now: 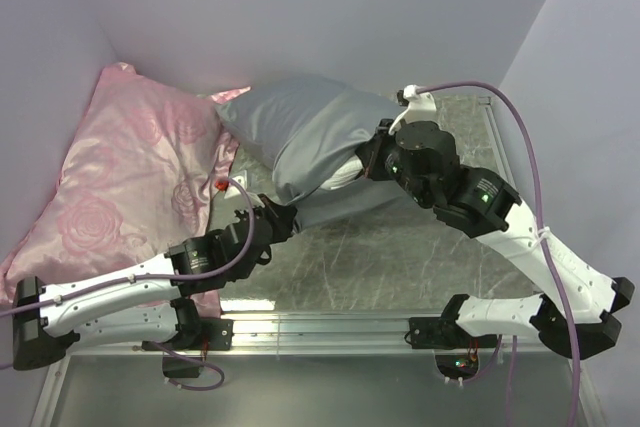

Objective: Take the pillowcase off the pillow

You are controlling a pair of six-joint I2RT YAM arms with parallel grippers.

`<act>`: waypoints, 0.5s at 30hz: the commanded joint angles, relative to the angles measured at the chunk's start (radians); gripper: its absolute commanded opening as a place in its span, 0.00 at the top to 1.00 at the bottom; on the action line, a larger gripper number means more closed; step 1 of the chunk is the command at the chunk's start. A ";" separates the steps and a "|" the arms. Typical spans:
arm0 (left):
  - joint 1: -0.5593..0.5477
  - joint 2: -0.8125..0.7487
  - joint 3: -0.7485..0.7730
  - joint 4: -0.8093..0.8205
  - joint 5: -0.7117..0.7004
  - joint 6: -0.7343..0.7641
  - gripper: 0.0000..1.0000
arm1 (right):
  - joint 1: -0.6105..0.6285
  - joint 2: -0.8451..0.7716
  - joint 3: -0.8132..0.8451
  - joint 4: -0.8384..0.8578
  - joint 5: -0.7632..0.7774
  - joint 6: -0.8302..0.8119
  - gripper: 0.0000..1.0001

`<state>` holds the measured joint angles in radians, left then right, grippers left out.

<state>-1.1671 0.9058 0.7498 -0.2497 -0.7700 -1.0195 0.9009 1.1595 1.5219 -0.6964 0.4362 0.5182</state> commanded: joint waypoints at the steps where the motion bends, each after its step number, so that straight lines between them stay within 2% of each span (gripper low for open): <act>1: 0.037 -0.019 -0.056 -0.115 -0.018 -0.017 1.00 | -0.017 -0.155 0.138 0.143 0.170 -0.032 1.00; 5: 0.037 -0.080 -0.049 -0.118 -0.022 0.005 1.00 | -0.020 -0.227 0.084 0.132 0.194 -0.020 1.00; 10: 0.030 -0.134 0.060 -0.157 -0.020 0.064 1.00 | -0.026 -0.328 -0.089 0.150 0.208 0.029 1.00; 15: 0.030 -0.116 0.144 -0.218 -0.074 0.093 1.00 | -0.031 -0.408 -0.202 0.153 0.187 0.069 1.00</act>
<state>-1.1614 0.7933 0.8612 -0.2634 -0.6781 -1.0004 0.9009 0.8494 1.3109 -0.6941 0.4232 0.5858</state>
